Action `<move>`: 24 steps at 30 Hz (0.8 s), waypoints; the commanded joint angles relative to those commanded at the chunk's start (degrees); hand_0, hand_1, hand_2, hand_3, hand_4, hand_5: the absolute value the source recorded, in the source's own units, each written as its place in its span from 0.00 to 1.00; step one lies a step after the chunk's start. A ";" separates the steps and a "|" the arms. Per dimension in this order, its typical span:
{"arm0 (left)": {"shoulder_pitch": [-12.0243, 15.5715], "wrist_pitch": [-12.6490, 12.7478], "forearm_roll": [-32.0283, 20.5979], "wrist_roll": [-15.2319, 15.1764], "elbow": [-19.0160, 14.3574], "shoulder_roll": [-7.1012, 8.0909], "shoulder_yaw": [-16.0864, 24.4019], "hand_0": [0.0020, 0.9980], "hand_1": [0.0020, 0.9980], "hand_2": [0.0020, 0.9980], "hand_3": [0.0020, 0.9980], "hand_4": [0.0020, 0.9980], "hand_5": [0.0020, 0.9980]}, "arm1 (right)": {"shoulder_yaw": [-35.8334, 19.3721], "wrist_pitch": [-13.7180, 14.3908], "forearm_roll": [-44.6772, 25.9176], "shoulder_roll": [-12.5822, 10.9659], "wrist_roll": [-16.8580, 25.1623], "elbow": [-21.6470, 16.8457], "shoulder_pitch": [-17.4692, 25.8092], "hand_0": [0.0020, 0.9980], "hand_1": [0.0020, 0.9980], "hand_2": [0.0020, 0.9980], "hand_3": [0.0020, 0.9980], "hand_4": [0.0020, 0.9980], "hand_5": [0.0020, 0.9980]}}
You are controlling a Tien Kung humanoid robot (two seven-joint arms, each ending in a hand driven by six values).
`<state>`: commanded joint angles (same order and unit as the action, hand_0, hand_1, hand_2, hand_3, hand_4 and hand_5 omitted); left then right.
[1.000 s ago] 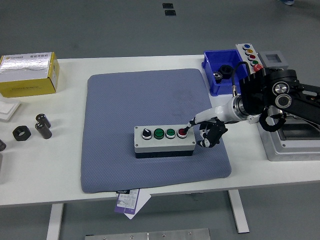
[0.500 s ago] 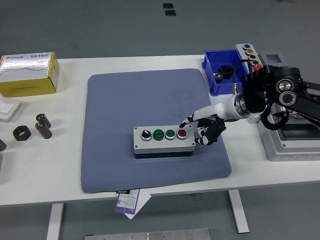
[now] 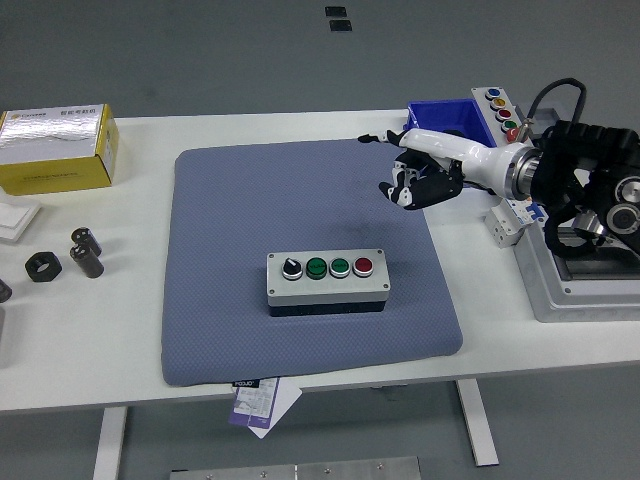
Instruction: Pick up the button,place it on the desk,press the button,press the button
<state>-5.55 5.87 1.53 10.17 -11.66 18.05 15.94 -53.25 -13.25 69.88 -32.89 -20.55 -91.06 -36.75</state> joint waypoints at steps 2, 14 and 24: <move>0.22 -0.05 -0.52 -0.16 0.01 -0.14 -0.45 0.69 0.63 0.55 0.59 0.67 0.20 | -2.89 4.33 1.80 2.07 4.26 2.29 4.23 0.00 0.18 0.33 1.00 0.66 0.14; 0.77 -0.08 -1.25 -0.31 0.03 0.05 -0.90 0.69 0.63 0.55 0.59 0.67 0.20 | -6.00 30.03 -12.51 7.92 29.32 8.99 23.21 0.49 0.66 0.70 0.85 0.76 0.35; -1.09 -0.74 -5.72 -2.65 -0.13 0.17 -7.15 0.69 0.63 0.55 0.59 0.67 0.20 | -9.49 42.31 -14.37 6.65 40.54 5.81 26.86 0.88 0.84 0.81 0.81 0.89 0.66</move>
<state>-6.64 5.14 -4.19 7.52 -11.79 18.22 8.79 -62.74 29.06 55.50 -26.24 20.00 -85.25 -9.89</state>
